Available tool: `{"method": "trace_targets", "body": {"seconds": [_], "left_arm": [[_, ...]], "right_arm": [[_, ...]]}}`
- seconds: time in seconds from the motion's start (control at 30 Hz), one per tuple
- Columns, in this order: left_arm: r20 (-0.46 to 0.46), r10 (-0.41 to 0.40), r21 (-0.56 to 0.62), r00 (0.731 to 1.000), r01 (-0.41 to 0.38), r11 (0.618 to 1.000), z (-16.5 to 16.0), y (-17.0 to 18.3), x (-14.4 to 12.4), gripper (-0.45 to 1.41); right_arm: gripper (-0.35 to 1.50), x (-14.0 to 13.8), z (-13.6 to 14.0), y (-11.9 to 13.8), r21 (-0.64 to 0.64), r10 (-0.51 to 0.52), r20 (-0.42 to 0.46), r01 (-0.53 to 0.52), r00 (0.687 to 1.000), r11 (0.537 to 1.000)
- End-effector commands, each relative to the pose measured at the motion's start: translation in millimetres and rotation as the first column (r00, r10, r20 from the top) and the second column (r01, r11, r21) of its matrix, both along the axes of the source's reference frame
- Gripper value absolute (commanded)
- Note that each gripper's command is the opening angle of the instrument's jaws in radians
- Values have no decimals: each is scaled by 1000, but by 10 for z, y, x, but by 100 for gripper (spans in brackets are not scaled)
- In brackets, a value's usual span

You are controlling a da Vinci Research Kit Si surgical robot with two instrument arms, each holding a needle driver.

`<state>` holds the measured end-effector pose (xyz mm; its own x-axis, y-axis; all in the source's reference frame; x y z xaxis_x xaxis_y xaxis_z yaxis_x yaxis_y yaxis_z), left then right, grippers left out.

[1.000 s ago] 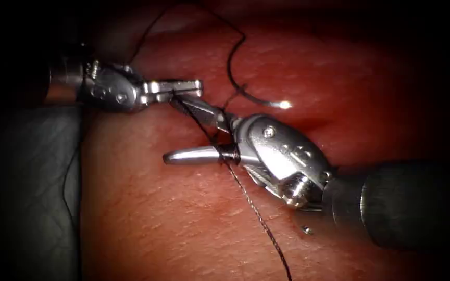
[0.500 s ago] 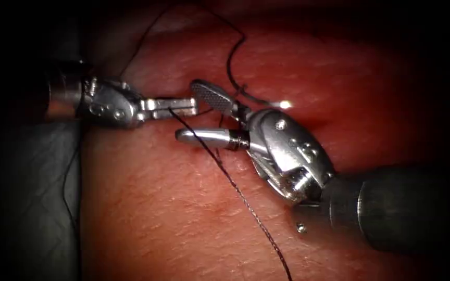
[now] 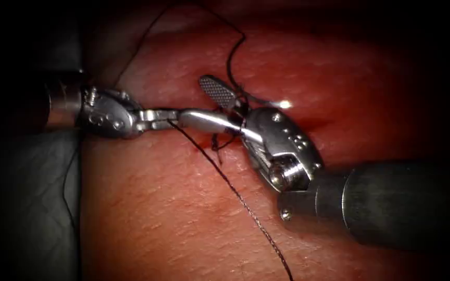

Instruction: Wound Closure

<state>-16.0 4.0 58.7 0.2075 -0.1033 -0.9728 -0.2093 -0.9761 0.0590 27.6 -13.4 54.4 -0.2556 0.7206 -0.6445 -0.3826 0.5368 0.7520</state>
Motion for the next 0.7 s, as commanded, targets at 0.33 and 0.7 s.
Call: {"method": "trace_targets", "body": {"seconds": [0.33, 0.7], "left_arm": [[-9, 23, -1, 1000, -23, 1000, 2, -27, -7, -45], [-8, 45, 9, 999, -44, 999, -13, -24, -17, -45]], "right_arm": [[39, -3, 15, -11, 144, 55, 21, -57, 998, 988], [69, -9, 30, -22, 304, 40, 169, -91, 985, 948]]}}
